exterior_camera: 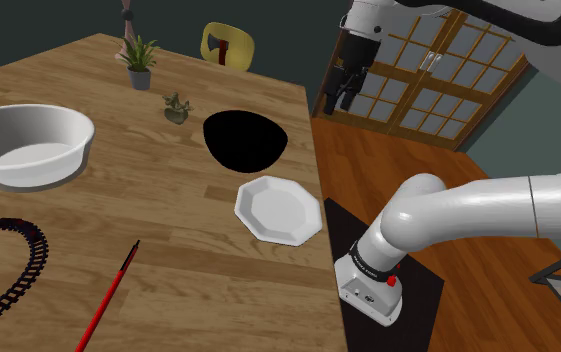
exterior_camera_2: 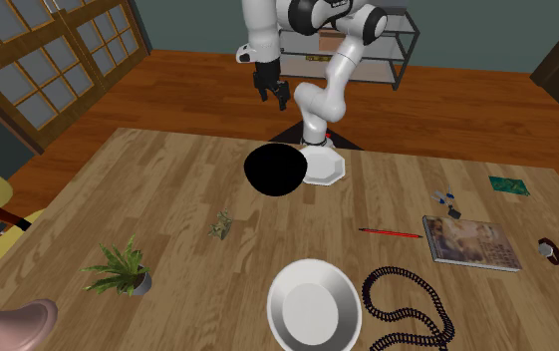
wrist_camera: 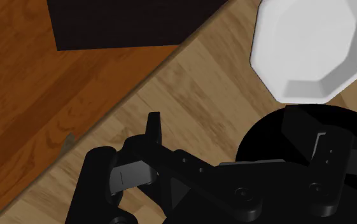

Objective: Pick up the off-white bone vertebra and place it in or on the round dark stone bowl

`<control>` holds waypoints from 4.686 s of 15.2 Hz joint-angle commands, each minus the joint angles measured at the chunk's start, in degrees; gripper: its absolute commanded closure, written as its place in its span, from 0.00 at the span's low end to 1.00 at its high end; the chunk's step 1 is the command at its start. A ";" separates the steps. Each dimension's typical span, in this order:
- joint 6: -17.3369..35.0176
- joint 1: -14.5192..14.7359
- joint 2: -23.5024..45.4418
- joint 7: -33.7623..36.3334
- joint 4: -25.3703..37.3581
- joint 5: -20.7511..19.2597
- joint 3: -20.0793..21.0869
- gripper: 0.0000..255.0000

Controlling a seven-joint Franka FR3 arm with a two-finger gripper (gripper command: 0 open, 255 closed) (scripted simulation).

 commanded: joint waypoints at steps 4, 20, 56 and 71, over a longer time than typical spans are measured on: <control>4.74 0.75 5.02 0.72 1.15 1.03 1.42 0.00; 22.45 3.71 35.26 4.94 18.41 1.97 8.17 0.00; 29.26 8.25 66.95 10.09 46.86 -4.34 11.37 1.00; 20.73 8.50 67.05 10.36 55.50 -4.41 11.46 1.00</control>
